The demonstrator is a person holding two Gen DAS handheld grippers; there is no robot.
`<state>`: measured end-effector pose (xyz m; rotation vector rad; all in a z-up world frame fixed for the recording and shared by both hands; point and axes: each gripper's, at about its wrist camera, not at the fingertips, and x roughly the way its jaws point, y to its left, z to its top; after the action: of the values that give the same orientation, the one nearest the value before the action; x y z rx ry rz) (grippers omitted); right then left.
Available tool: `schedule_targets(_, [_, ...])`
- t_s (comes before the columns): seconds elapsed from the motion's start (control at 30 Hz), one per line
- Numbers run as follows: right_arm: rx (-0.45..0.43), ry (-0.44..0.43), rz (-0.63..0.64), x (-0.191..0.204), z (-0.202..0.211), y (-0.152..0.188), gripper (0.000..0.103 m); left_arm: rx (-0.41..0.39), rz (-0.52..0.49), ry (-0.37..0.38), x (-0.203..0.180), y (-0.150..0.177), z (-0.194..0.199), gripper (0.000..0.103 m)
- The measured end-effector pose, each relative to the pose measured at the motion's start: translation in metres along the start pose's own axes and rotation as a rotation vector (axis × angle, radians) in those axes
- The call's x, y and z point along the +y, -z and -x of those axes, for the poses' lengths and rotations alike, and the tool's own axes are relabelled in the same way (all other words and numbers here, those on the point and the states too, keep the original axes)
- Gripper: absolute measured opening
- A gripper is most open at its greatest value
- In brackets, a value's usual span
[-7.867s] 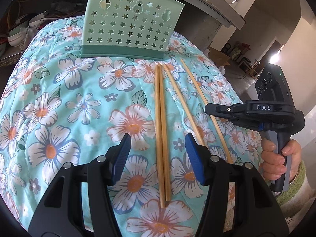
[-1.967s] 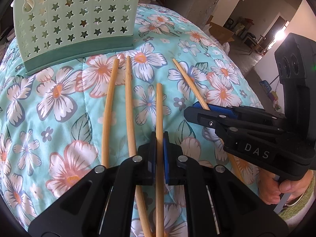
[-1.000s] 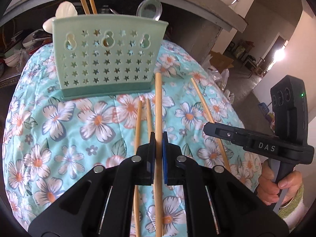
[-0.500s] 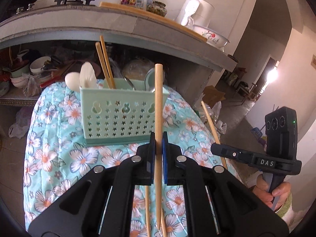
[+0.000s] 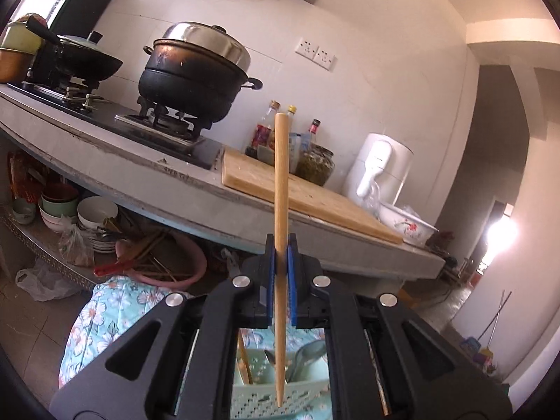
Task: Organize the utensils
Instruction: 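Raise the chopstick over the green holder, lower it in, and open the left tool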
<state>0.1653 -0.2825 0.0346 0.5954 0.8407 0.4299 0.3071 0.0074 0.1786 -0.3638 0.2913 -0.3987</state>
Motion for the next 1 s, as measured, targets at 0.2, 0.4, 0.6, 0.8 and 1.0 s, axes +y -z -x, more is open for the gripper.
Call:
schedule_targets(0.2, [0.011,0.014,-0.024,-0.012,-0.004,-0.006,0.006,-0.025,-0.008,-0.049,0.004,0.002,-0.045,0.006])
schedule_targets(0.4, [0.017,0.022,-0.034,-0.019,-0.007,-0.009,0.006,0.036,-0.023,-0.106,0.020,0.041,-0.073,0.006])
schedule_targets(0.6, [0.019,0.027,-0.045,-0.024,-0.006,-0.010,0.006,0.052,-0.043,-0.099,0.022,0.060,-0.073,0.006])
schedule_targets(0.8, [0.021,0.016,-0.040,-0.020,-0.006,-0.010,0.006,0.052,-0.034,-0.070,0.017,0.052,-0.061,0.005])
schedule_targets(1.0, [0.012,0.014,-0.028,-0.014,-0.001,-0.007,0.006,0.049,-0.093,-0.071,0.005,0.044,-0.053,0.000])
